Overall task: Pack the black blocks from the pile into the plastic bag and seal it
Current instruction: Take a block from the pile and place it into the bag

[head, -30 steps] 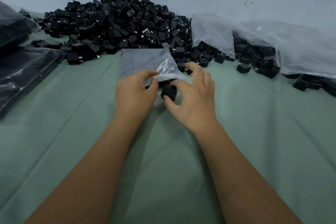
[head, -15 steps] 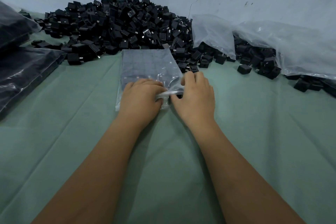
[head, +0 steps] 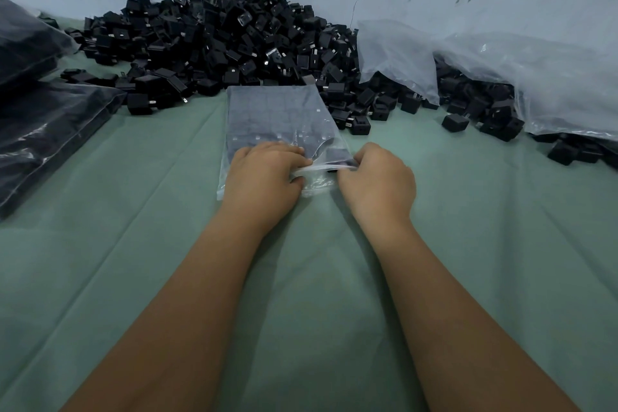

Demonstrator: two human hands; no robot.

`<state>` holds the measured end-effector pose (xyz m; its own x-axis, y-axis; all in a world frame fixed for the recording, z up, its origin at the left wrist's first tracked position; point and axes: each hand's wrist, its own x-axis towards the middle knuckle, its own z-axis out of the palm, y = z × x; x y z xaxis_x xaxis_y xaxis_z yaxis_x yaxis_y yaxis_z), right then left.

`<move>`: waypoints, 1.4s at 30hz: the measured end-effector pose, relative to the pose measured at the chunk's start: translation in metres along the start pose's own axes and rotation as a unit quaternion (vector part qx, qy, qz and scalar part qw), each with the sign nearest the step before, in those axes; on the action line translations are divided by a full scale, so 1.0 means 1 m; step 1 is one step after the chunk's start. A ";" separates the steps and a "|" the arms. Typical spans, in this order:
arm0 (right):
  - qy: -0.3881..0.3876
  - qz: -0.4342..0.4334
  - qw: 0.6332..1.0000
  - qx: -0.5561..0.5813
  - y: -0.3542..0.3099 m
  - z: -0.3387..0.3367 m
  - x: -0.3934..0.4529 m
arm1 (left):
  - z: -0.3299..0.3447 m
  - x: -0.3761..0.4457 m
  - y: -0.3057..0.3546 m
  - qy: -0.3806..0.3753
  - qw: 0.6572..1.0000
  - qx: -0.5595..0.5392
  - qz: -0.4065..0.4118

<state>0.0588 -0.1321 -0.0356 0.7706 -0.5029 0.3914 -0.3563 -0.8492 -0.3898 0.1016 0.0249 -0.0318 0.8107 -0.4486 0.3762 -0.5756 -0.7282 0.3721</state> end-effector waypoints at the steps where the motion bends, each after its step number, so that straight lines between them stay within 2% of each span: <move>1: -0.002 0.003 1.000 -0.005 0.001 0.000 0.001 | 0.000 0.000 0.000 0.000 1.000 -0.001 0.001; 13: -0.047 0.005 0.996 -0.077 -0.006 0.012 0.022 | 0.002 0.002 0.001 0.005 1.000 0.012 -0.002; 18: -0.080 0.018 0.995 -0.047 -0.008 0.010 0.024 | 0.004 0.001 0.001 0.020 1.000 0.011 0.000; 20: -0.093 0.025 0.995 0.023 -0.004 0.005 0.022 | 0.005 0.000 0.002 0.030 0.999 0.009 -0.001; 21: -0.096 0.037 0.989 0.103 -0.002 0.003 0.021 | 0.005 0.000 0.003 0.033 0.999 0.012 -0.002; 22: -0.086 0.056 0.972 0.213 -0.002 0.000 0.021 | 0.005 0.000 0.003 0.034 0.999 0.016 -0.004; 24: -0.005 0.091 0.902 0.423 -0.002 -0.003 0.031 | 0.005 0.001 0.004 0.035 0.999 0.018 -0.006; 25: 0.034 0.104 0.872 0.478 -0.001 -0.003 0.038 | 0.006 0.001 0.004 0.035 0.999 0.018 -0.006; 26: 0.050 0.117 0.862 0.491 0.001 -0.002 0.047 | 0.006 0.002 0.003 0.033 0.999 0.019 -0.006; 27: 0.043 0.125 0.872 0.472 0.003 0.000 0.057 | 0.007 0.002 0.003 0.032 0.999 0.020 -0.007; 29: -0.022 0.112 0.911 0.396 0.011 0.011 0.075 | 0.008 0.002 0.002 0.034 0.999 0.022 -0.009; 32: -0.133 0.081 0.966 0.204 0.021 0.028 0.090 | 0.009 0.003 0.001 0.041 0.999 0.019 -0.006; 34: -0.113 0.056 0.985 0.115 0.020 0.036 0.092 | 0.010 0.003 0.000 0.044 0.999 0.021 -0.006; 37: -0.042 0.068 0.977 0.197 0.022 0.040 0.091 | 0.011 0.003 0.000 0.049 0.999 0.022 -0.002; 39: -0.021 0.087 0.964 0.249 0.024 0.039 0.084 | 0.011 0.003 0.000 0.050 0.999 0.017 -0.001; 42: 0.033 0.112 0.928 0.354 0.022 0.029 0.066 | 0.011 0.002 0.001 0.056 0.998 0.013 -0.001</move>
<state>0.1171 -0.1795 -0.0428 0.6775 -0.6821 0.2750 -0.0492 -0.4152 -0.9084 0.1041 0.0175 -0.0404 0.7942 -0.3870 0.4684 -0.5696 -0.7427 0.3520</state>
